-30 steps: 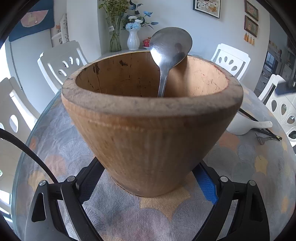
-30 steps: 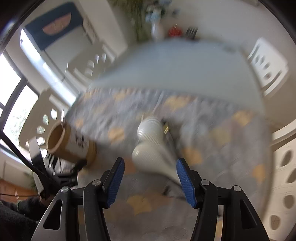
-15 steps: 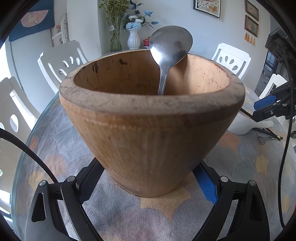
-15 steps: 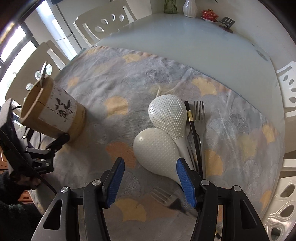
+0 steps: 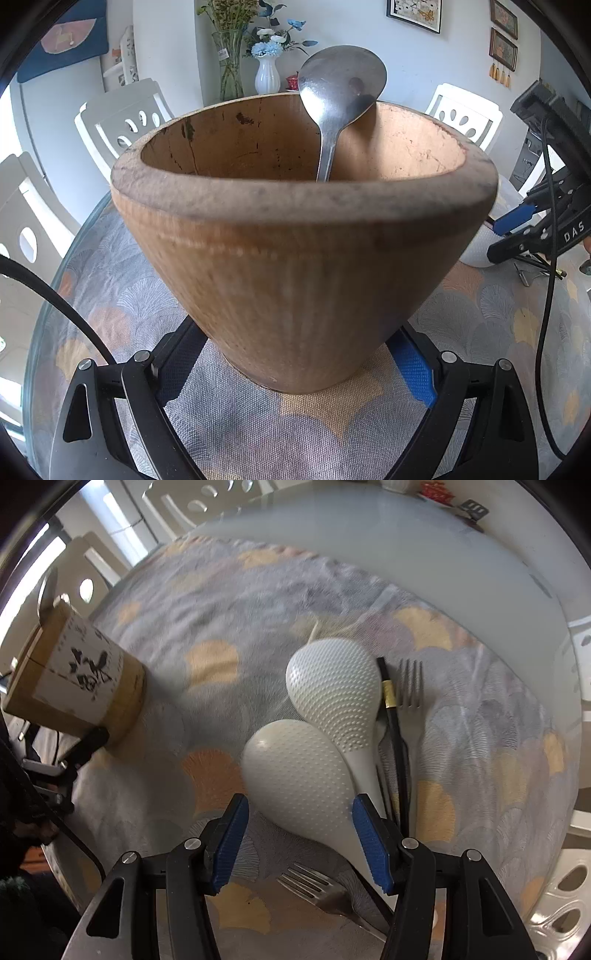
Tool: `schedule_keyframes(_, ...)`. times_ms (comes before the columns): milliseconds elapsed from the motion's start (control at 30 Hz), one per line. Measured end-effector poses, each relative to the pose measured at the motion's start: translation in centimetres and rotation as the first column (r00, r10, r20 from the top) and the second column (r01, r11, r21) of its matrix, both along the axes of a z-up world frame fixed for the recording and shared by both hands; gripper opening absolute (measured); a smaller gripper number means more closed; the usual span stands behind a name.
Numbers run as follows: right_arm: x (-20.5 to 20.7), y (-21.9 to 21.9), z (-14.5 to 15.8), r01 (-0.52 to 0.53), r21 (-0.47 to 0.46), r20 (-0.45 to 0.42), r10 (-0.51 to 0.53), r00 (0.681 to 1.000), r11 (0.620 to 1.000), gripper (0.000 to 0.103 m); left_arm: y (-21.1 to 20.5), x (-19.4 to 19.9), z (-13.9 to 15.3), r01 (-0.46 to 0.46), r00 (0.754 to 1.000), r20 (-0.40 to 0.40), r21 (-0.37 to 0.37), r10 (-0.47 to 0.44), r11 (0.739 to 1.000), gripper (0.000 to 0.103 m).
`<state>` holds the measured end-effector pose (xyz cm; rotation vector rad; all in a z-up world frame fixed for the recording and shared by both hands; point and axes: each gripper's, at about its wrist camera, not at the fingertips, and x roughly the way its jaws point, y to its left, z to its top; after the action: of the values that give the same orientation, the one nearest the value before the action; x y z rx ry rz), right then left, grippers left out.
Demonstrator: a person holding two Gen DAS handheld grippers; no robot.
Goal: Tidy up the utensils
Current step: 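Move the right tool over the white rice paddles on the cloth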
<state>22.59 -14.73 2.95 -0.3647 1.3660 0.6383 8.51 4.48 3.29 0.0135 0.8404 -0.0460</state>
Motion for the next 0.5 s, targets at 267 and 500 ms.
schedule_keyframes(267, -1.0, 1.9, -0.9, -0.102, -0.04, -0.016, 0.101, 0.995, 0.994, 0.065, 0.1, -0.1, -0.1, 0.0, 1.0, -0.004, -0.008, 0.0, 1.0, 0.094)
schedule_keyframes(500, -0.4, 4.0, -2.0, -0.15, -0.087, -0.007, 0.15, 0.989, 0.985, 0.069, 0.1, 0.0, 0.0, 0.0, 1.0, -0.004, -0.008, 0.0, 1.0, 0.094)
